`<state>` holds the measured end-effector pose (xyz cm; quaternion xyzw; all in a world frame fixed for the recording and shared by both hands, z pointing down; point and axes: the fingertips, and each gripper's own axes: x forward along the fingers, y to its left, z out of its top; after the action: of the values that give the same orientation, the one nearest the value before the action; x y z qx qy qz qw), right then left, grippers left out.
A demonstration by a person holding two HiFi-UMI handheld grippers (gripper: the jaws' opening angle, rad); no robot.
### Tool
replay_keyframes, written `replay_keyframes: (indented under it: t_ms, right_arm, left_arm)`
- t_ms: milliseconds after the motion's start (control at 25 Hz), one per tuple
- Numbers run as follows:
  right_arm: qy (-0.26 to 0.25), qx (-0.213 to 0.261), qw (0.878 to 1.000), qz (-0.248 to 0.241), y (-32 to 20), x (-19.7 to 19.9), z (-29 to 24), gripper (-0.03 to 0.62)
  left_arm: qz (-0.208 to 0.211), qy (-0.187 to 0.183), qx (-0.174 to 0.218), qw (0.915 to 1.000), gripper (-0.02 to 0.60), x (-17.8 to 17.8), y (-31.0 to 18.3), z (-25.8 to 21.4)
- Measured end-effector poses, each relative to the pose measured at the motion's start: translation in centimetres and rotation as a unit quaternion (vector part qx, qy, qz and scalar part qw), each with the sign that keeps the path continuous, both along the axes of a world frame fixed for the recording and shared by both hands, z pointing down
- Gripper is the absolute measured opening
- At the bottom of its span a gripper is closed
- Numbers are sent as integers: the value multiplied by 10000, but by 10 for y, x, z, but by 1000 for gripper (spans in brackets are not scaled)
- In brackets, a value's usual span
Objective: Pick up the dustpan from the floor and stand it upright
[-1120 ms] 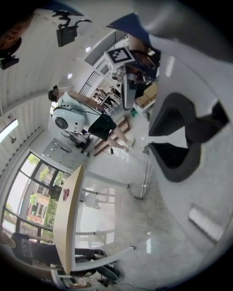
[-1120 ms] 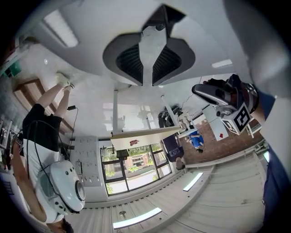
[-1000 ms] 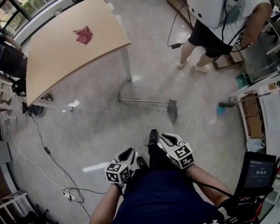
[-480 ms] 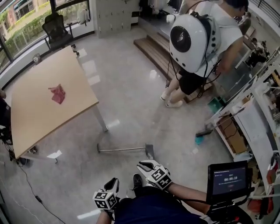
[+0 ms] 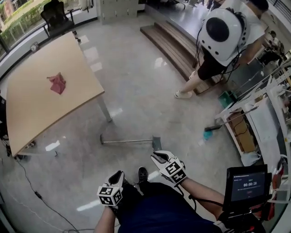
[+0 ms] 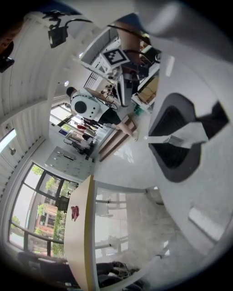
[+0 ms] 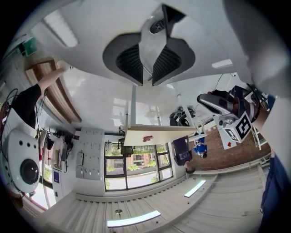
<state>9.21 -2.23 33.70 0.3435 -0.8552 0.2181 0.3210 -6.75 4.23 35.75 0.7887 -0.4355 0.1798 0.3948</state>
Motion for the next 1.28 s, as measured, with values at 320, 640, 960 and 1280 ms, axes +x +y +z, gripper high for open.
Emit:
replay_keyframes:
  t_ms: [320, 640, 960, 1280]
  right_arm:
    - [-37, 24, 9996, 290, -38, -33, 48, 74]
    - [-33, -115, 9999, 120, -61, -76, 115, 73]
    - [1, -174, 9998, 21, -86, -77, 201, 72]
    - [-20, -272, 9996, -84, -87, -84, 282, 72]
  left_arm:
    - [32, -264, 26, 9996, 48, -53, -28, 38]
    - [79, -464, 37, 9989, 49, -92, -59, 90]
    - [116, -452, 260, 9986, 58, -75, -94, 155]
    - [85, -409, 130, 9990, 58, -68, -95, 230]
